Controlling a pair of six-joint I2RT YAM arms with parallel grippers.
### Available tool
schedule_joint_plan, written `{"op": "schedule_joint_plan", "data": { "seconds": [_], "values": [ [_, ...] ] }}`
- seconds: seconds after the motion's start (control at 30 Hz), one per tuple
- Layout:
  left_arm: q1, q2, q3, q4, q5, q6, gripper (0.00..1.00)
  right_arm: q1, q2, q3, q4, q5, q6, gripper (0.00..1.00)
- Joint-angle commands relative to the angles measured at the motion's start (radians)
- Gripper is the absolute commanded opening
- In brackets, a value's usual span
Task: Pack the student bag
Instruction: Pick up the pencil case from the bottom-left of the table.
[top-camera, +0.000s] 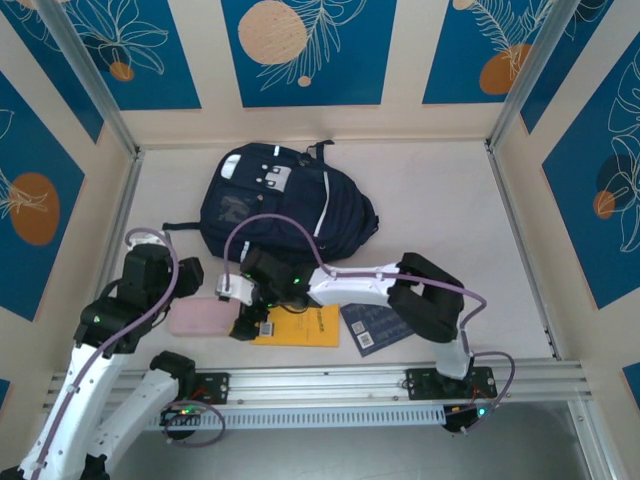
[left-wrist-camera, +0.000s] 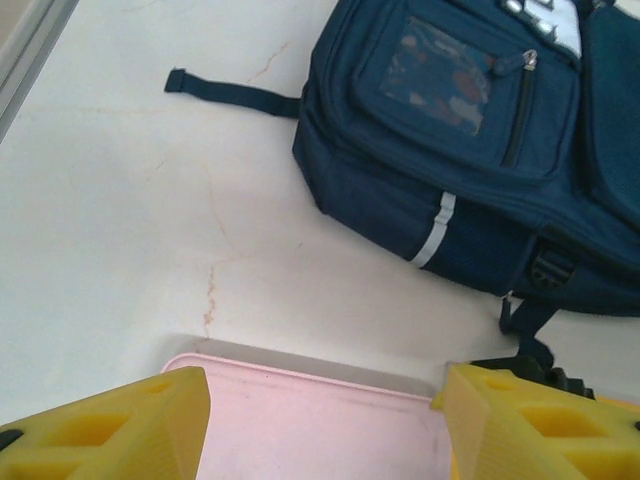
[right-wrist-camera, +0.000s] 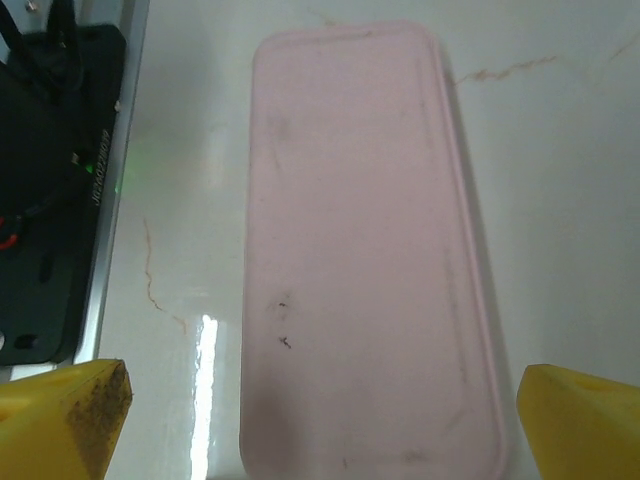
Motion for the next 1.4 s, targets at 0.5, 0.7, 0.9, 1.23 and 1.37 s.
{"op": "schedule_joint_plan", "data": {
  "seconds": [0.5,0.7,0.9,1.23,1.37],
  "values": [
    [-0.013,-0.020,-0.030,0.049,-0.019,0.024,0.62,0.038,0.190,0.095,-0.090,0.123,-0.014,0.99],
    [-0.011,-0.020,-0.032,0.052,-0.020,0.024,0.62,0.052,0.190,0.074,-0.047,0.121,-0.026,0.96],
    [-0.012,-0.016,-0.035,0.058,-0.016,0.024,0.63,0.052,0.136,0.036,0.018,0.107,-0.038,0.84],
    [-0.011,0.000,-0.040,0.064,-0.006,0.025,0.63,0.045,0.029,-0.038,0.079,0.191,0.012,0.79],
    [-0.011,0.003,-0.035,0.066,0.006,0.028,0.67,0.030,-0.063,-0.106,0.118,0.254,0.066,0.78]
  ]
}}
